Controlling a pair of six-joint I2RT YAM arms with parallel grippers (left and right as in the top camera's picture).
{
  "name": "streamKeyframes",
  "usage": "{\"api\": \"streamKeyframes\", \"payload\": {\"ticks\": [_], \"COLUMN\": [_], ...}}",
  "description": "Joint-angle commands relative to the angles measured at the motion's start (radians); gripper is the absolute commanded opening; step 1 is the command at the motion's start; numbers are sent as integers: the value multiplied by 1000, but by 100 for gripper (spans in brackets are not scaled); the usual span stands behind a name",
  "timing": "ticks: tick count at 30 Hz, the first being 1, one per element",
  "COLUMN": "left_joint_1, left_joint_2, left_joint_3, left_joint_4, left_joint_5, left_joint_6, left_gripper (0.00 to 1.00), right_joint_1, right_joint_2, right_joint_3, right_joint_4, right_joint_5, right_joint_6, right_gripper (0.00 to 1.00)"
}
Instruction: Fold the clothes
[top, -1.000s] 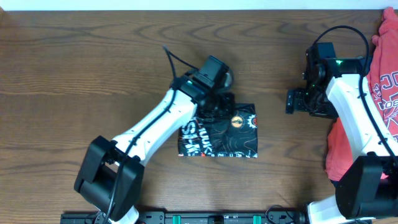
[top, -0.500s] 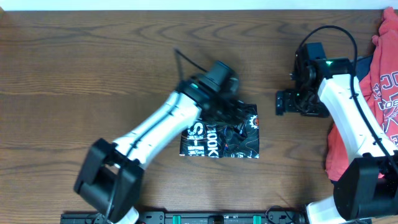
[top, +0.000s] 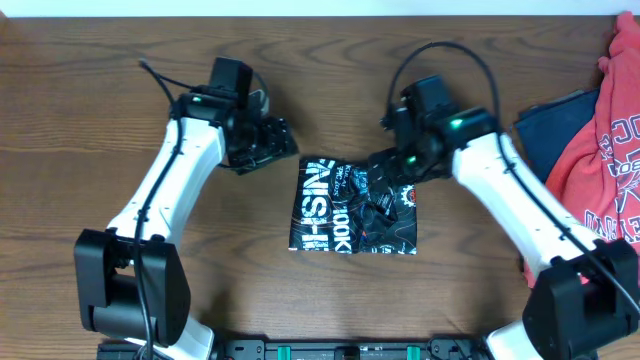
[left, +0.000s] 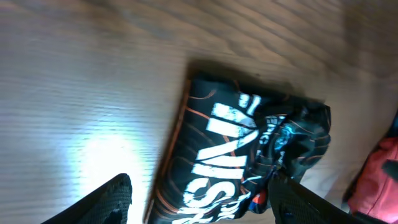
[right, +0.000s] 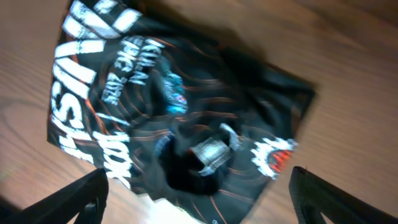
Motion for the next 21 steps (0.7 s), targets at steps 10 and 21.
{"api": "streamKeyframes", "payload": {"ticks": [10,21], "left_joint_1": [13,13], "left_joint_2": [-14,-14], "left_joint_3": [14,14], "left_joint_4": [-9,-25], "left_joint_5": [-6,-13], "left_joint_6": [13,14], "left_gripper": [73,73], "right_joint_1": [71,25], "right_joint_2": [130,139], "right_joint_3": [-76,-66], "right_joint_4": [112,80], "right_joint_5": [78,219], "right_joint_6": [133,264], "right_gripper": [80,1]}}
